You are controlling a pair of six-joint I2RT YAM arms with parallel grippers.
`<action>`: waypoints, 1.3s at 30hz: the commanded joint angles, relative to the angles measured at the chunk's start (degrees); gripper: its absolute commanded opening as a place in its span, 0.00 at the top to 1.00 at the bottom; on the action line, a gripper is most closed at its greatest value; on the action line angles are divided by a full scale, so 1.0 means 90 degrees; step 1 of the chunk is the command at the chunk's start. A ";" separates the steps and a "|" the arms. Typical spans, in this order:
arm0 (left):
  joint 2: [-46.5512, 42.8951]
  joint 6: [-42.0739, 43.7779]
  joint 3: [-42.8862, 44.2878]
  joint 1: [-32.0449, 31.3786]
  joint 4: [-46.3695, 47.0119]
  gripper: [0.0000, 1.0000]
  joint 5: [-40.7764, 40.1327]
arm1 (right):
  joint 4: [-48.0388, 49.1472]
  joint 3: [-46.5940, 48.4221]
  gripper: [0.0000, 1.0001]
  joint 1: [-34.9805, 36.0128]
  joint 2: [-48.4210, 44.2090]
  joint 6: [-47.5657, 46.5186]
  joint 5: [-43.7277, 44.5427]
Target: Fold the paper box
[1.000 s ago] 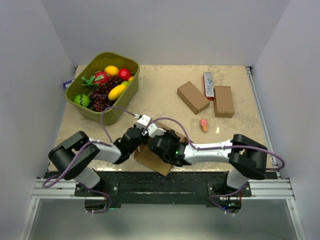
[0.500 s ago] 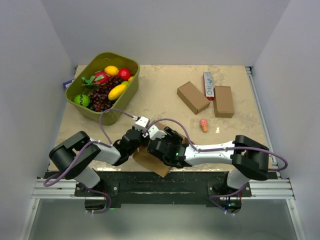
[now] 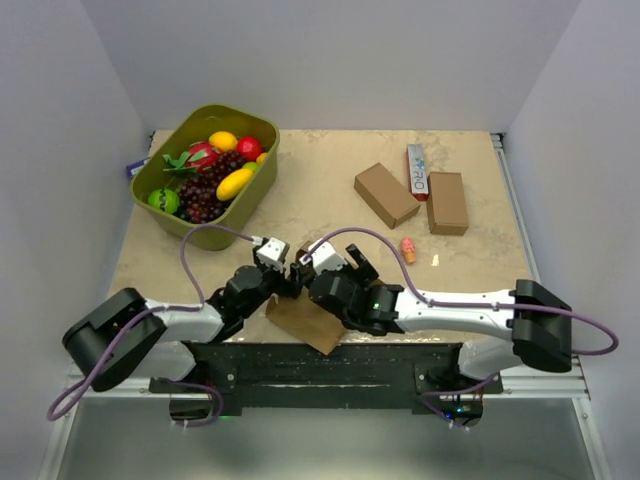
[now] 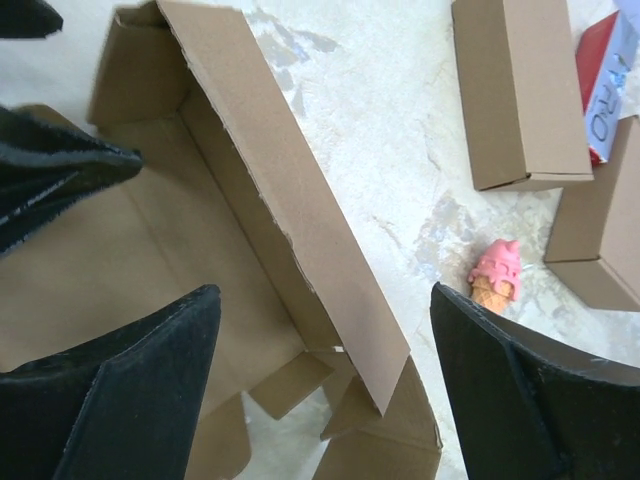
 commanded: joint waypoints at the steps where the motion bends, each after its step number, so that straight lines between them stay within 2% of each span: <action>1: -0.0714 0.0033 -0.0198 0.0014 -0.0299 0.22 0.0166 | 0.0088 -0.0093 0.11 0.0029 -0.0887 0.0578 -0.0407; 7: -0.1641 0.0151 -0.0199 0.0034 -0.1158 0.22 0.0244 | 0.0157 -0.0221 0.11 -0.0029 -0.1541 0.1280 -0.0623; 10: -0.2343 -0.0112 0.0054 0.0072 -0.1938 0.25 -0.0058 | -0.0086 -0.0017 0.16 -0.0457 -0.1485 0.1690 -0.0934; 11: -0.2481 -0.0258 0.0152 0.0121 -0.2298 0.25 -0.0146 | -0.0165 0.0148 0.20 -0.0594 -0.1407 0.1904 -0.1013; 15: -0.2844 -0.0649 0.0698 0.0511 -0.2624 0.23 0.0184 | -0.0273 0.0316 0.30 -0.1015 -0.1104 0.2043 -0.1063; 20: -0.1996 -0.0738 0.1499 0.1078 -0.2810 0.26 0.0838 | -0.0488 0.0502 0.39 -0.1065 -0.0625 0.2287 -0.0721; 24: -0.1400 -0.0806 0.1881 0.1147 -0.2469 0.27 0.1268 | -0.0488 0.0521 0.43 -0.1074 -0.0508 0.2394 -0.0613; 30: -0.0619 -0.0884 0.2018 0.1225 -0.2039 0.27 0.1679 | -0.0410 0.0482 0.45 -0.1074 -0.0322 0.2443 -0.0633; 35: -0.0325 -0.0894 0.1960 0.1293 -0.1883 0.28 0.1689 | -0.0410 0.0404 0.48 -0.1065 -0.0283 0.2541 -0.0711; 39: -0.0207 -0.0972 0.1784 0.1322 -0.1785 0.36 0.1738 | -0.0517 0.0385 0.49 -0.1065 -0.0205 0.2599 -0.0662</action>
